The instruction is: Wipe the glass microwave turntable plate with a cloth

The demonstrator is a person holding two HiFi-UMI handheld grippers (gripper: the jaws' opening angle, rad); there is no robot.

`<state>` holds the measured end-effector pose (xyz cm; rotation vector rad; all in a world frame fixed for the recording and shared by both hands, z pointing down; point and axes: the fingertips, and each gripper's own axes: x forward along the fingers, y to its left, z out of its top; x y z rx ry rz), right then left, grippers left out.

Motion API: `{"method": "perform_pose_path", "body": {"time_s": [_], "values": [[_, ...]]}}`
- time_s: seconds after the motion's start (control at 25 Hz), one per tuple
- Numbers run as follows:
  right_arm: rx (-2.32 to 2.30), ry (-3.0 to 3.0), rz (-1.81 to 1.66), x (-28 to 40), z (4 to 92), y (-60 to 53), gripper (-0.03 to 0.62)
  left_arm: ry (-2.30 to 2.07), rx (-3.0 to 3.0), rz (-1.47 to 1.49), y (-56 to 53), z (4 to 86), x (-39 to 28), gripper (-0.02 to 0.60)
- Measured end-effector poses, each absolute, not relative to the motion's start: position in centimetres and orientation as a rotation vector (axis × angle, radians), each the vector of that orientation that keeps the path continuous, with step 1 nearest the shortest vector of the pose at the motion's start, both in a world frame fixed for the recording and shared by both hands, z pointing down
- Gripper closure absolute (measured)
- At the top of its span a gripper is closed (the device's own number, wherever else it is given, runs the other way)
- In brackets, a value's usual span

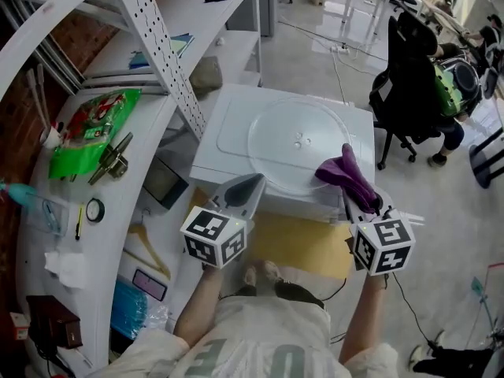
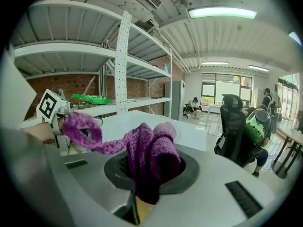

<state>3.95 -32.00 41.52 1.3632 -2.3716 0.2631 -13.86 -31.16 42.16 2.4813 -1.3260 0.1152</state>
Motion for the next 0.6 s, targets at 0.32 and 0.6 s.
{"method": "perform_pose_path", "body": {"time_s": [0.32, 0.6], "values": [[1.229, -2.428, 0.213, -3.5, 40.9, -28.4, 0.528, -1.335, 2.523, 0.080, -29.9, 40.2, -17.2, 0.580], [1.107, -2.451, 0.148, -9.0, 40.5, -30.5, 0.528, -1.353, 2.520, 0.069, -29.5, 40.0, -19.3, 0.580]]}}
